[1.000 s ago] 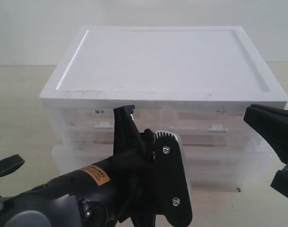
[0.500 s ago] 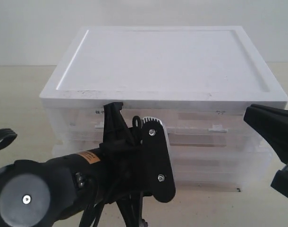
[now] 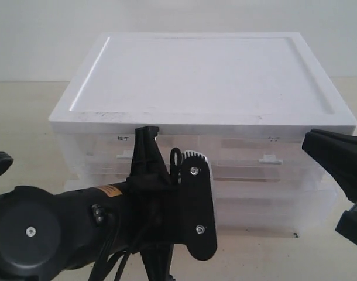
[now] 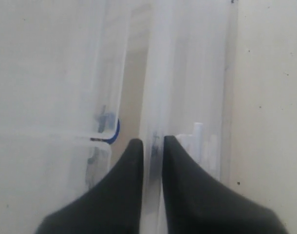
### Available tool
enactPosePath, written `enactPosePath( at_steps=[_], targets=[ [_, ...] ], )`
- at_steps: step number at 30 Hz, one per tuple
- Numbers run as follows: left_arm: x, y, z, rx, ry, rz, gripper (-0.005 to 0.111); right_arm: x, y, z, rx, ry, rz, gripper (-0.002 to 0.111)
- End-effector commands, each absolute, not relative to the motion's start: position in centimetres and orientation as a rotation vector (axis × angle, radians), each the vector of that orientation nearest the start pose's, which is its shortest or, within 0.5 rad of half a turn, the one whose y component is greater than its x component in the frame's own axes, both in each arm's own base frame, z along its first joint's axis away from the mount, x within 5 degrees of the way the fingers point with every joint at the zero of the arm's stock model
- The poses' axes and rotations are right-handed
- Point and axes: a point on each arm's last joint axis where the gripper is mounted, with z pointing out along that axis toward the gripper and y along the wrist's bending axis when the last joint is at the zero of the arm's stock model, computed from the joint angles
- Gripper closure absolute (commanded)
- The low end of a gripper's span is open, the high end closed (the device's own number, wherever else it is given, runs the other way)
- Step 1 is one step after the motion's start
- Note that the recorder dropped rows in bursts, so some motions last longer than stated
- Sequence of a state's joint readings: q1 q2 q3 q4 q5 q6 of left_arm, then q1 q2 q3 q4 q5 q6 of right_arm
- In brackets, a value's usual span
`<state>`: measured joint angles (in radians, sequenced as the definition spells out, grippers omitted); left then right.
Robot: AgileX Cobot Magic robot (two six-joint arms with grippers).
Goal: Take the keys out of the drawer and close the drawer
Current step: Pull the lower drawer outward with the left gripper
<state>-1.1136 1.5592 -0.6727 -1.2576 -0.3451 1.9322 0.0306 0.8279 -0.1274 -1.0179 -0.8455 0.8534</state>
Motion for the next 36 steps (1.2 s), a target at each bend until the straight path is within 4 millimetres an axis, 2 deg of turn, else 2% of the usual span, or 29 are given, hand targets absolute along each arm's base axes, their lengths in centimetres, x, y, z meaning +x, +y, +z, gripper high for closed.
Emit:
enactPosePath(
  at_steps=[1,12,17,24,36],
  targets=[
    [14.7,-24.4,17.5,1.669,1.625,0.082,0.102,12.4,6.2,22.6,-0.528,1.583,0.611,0.109],
    [11.6,-25.1,20.3,1.658,1.526,-0.043,0.102,12.4,6.2,22.6,-0.529,1.580,0.614,0.109],
    [11.0,-25.0,19.9,1.680,1.528,-0.048,0.102,12.4,6.2,22.6,-0.528,1.584,0.611,0.109],
    [10.6,-23.8,18.3,1.712,1.582,-0.035,0.102,12.4,6.2,22.6,-0.528,1.584,0.611,0.109],
    [9.1,-24.4,18.7,1.771,1.533,-0.190,0.102,12.4,6.2,22.6,-0.528,1.584,0.611,0.109]
  ],
)
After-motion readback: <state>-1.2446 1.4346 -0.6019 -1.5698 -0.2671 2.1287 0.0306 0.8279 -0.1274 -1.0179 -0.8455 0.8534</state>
